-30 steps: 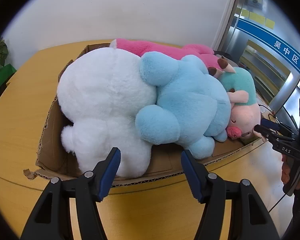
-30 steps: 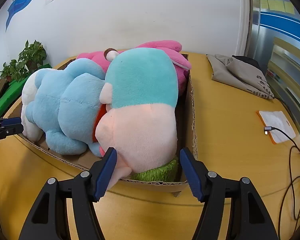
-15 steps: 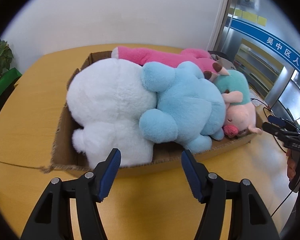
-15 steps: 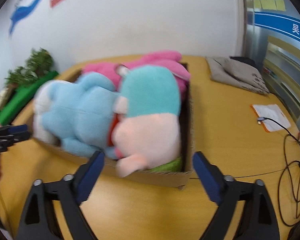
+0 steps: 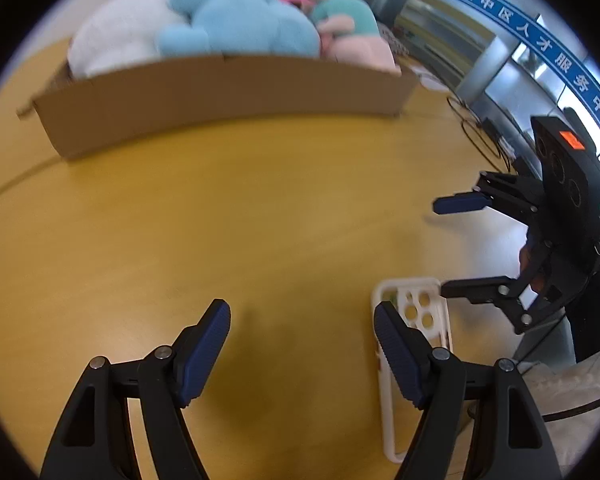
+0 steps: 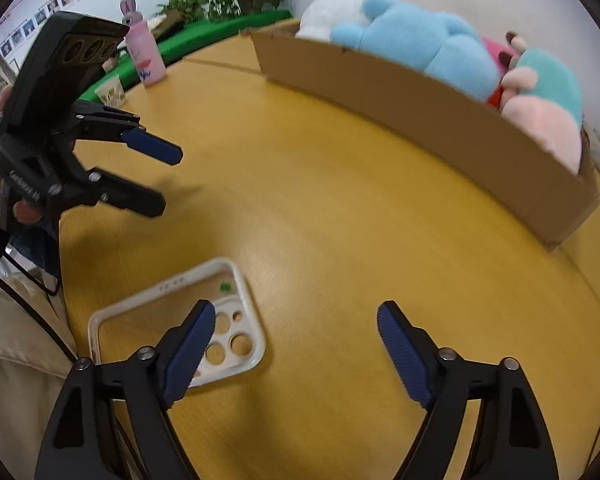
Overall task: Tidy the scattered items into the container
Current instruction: 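Lower both tools to the clear phone case and close both grippers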
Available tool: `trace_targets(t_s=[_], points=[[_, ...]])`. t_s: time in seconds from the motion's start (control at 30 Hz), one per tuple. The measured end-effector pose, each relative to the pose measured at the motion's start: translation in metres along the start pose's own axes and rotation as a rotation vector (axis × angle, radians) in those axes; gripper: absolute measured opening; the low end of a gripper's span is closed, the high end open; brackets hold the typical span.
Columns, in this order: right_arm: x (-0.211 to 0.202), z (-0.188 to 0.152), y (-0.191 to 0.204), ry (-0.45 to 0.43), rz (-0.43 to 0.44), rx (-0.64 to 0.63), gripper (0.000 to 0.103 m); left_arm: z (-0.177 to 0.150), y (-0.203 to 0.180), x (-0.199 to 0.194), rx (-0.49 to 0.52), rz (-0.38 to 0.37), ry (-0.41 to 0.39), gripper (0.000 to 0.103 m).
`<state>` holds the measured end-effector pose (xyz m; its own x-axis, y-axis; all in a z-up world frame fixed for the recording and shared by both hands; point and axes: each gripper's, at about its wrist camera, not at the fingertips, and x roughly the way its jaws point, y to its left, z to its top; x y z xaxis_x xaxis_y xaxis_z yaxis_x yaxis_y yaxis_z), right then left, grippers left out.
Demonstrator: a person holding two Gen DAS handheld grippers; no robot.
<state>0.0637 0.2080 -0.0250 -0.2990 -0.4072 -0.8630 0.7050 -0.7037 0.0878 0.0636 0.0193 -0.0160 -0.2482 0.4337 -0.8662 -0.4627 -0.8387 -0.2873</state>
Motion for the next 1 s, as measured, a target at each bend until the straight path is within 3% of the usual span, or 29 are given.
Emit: trace_targets(t_s=[0.1,0.17,0.2,0.27,0.33,0.37,0.43,0.53,0.6,0.67,0.77,0.87,0.9,0.93,1.0], points=[[0.008,-0.005,0.007,0.036,0.012,-0.012,0.071,-0.005,-0.007,0.011,0.002,0.012,0.038,0.072],[0.014,-0.005,0.008,0.059,-0.011,-0.022,0.046,-0.005,-0.006,0.017,-0.037,0.006,0.055,0.050],[0.014,-0.005,0.007,0.054,-0.027,-0.023,0.039,-0.004,-0.008,0.018,-0.035,0.014,0.053,0.047],[0.014,-0.002,0.003,0.051,-0.040,-0.004,0.012,-0.002,-0.013,0.022,-0.027,0.021,0.061,0.029],[0.015,-0.001,-0.001,0.042,-0.079,0.009,0.010,0.001,-0.016,0.025,-0.025,0.022,0.064,0.021],[0.016,0.000,-0.005,0.035,-0.092,0.020,0.010,0.002,-0.017,0.027,-0.028,0.021,0.070,0.010],[0.017,0.006,-0.006,0.016,-0.113,0.037,0.009,0.004,-0.017,0.029,-0.044,0.005,0.077,0.008],[0.019,0.012,-0.009,-0.014,-0.143,0.066,0.009,0.006,-0.022,0.024,-0.050,-0.085,0.056,0.008],[0.020,0.015,-0.011,-0.029,-0.160,0.083,0.009,0.008,-0.026,0.019,-0.050,-0.153,0.042,0.014],[0.023,0.019,-0.013,-0.036,-0.177,0.110,0.009,0.009,-0.025,0.018,-0.047,-0.162,0.038,0.038],[0.021,0.018,-0.020,-0.040,-0.185,0.153,0.009,0.008,-0.023,0.028,-0.059,-0.105,0.075,0.041],[0.019,0.017,-0.023,-0.048,-0.180,0.161,0.009,0.008,-0.024,0.031,-0.059,-0.076,0.088,0.033],[0.018,0.016,-0.024,-0.050,-0.178,0.163,0.009,0.008,-0.025,0.032,-0.055,-0.060,0.093,0.026],[0.018,0.016,-0.024,-0.053,-0.177,0.165,0.009,0.008,-0.025,0.033,-0.054,-0.039,0.100,0.009],[0.016,0.016,-0.025,-0.062,-0.182,0.170,0.009,0.009,-0.024,0.034,-0.063,-0.032,0.107,0.006]])
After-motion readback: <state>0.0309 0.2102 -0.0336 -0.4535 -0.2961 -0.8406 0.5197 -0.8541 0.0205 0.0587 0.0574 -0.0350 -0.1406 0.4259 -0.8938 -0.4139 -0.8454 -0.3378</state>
